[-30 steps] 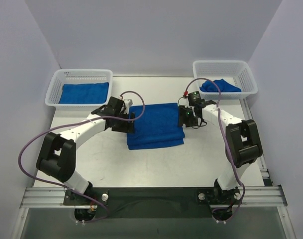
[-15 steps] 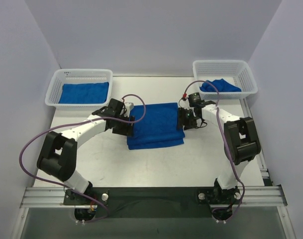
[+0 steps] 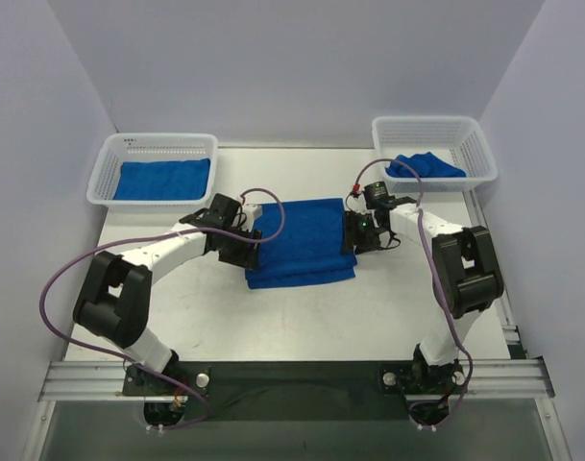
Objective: Fold and stack the towels
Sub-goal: Fold the towel
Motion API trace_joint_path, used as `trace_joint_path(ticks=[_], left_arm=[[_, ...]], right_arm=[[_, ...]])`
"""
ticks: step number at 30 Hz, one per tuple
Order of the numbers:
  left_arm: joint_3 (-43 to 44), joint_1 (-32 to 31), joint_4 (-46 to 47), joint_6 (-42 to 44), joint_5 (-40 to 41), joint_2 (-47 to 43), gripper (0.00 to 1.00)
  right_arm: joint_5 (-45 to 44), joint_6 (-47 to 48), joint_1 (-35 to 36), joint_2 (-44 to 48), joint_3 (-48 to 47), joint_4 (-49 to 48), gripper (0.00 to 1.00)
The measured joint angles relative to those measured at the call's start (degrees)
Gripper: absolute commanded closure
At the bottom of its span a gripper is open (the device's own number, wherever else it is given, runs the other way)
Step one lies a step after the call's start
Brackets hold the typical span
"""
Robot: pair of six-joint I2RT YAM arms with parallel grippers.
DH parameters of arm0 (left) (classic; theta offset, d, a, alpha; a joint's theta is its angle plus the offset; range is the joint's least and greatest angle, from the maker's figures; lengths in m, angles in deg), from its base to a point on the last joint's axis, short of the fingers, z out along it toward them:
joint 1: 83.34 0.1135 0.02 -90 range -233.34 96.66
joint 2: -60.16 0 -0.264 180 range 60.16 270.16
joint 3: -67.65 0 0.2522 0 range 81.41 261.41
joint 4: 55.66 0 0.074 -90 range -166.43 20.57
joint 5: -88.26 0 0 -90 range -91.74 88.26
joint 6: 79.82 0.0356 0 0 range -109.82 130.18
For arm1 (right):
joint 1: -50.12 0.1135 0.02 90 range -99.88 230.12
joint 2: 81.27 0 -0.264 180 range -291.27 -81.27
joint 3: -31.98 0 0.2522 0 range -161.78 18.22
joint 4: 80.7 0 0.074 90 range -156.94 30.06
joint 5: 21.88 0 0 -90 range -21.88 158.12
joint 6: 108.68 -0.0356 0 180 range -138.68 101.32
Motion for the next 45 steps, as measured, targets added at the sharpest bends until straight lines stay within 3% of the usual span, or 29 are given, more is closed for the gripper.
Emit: trace_joint_path(ticks=[13,24,34,45], left_arm=[[0.00,0.00,0.04,1.92,-1.07,1.79,0.74],[-0.17,0.00,0.07,2.60,-1.44,1.79,0.76],[-0.17,0.00,0.09,2.58,-1.49,1.79,0.76],[-0.17,0.00,0.09,2.58,-1.49,1.79,0.76]], right_arm=[[0.79,0.52,-0.44,-0.22,0.00,-1.01,0.56],[1.22,0.55,-0.81,-0.63,0.00,-1.27,0.63],[1.95,0.57,-0.81,-0.83,0.00,-1.33,0.82],[2.86,0.57,-1.11,-0.83,0.15,-1.36,0.83]])
